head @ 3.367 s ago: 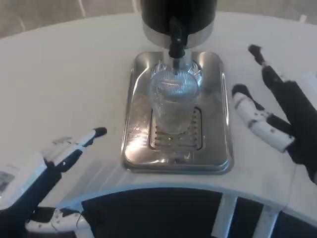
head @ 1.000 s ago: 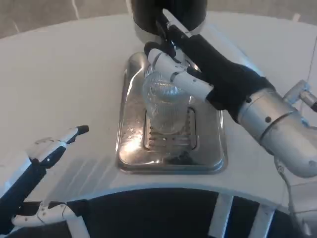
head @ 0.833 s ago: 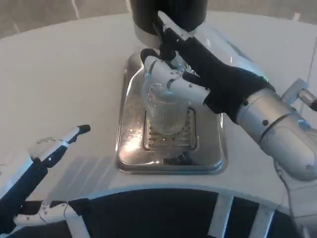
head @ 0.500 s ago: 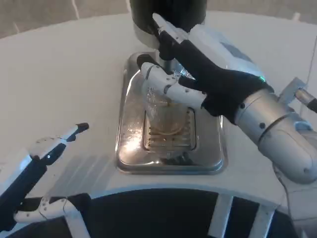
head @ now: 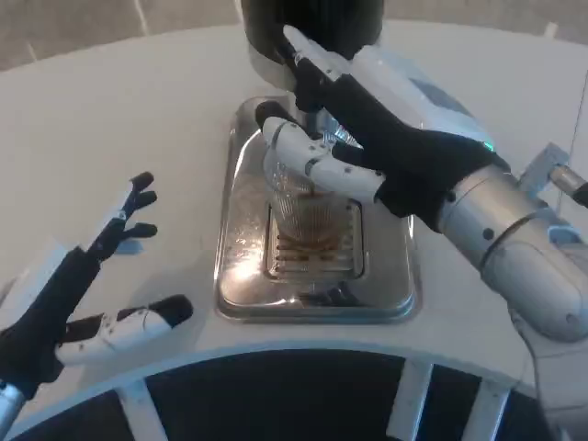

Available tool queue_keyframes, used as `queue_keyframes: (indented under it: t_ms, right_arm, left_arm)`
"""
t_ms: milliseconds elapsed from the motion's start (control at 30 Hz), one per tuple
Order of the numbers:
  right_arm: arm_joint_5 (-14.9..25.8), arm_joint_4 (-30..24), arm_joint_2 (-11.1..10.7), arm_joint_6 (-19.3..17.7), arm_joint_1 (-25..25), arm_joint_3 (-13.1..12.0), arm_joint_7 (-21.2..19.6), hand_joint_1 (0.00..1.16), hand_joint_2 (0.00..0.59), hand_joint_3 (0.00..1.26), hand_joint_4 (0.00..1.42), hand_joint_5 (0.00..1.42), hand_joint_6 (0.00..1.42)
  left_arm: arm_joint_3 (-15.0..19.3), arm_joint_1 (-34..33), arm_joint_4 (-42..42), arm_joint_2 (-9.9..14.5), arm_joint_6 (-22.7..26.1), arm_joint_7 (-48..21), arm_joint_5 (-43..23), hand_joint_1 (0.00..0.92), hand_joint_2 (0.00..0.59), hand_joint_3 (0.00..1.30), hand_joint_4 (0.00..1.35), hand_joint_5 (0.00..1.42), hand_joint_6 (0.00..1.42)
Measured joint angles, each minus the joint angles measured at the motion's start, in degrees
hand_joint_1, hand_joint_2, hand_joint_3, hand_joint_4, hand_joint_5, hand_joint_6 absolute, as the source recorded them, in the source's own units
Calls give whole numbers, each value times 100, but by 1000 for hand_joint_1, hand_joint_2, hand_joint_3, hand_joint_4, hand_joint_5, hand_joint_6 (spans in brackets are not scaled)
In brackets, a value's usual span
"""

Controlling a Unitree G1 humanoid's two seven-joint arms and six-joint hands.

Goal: Grasp the cup under the faucet to collect the drink, then remove the cup.

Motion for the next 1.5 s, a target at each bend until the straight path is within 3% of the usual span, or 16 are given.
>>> queue_keyframes:
  t_ms: [133,600,1500]
  right_arm:
    - [-14,-56,-4,0,51,-8,17,29,509,0,0,0,16]
    - [-179,-193,8,30,102,-20,172,31,517,0,0,0,2]
    - [-252,-199,76,40,101,-77,282,36,527,0,0,0,5]
  left_arm:
    - [-30,-314,-24,-250,218,-1,37,297,31,0,0,236,294]
    - [-270,-1152,766,-677,91,136,504,476,73,0,0,296,341]
    - [-636,-1943,1850,-935,-163,548,859,478,77,0,0,280,307]
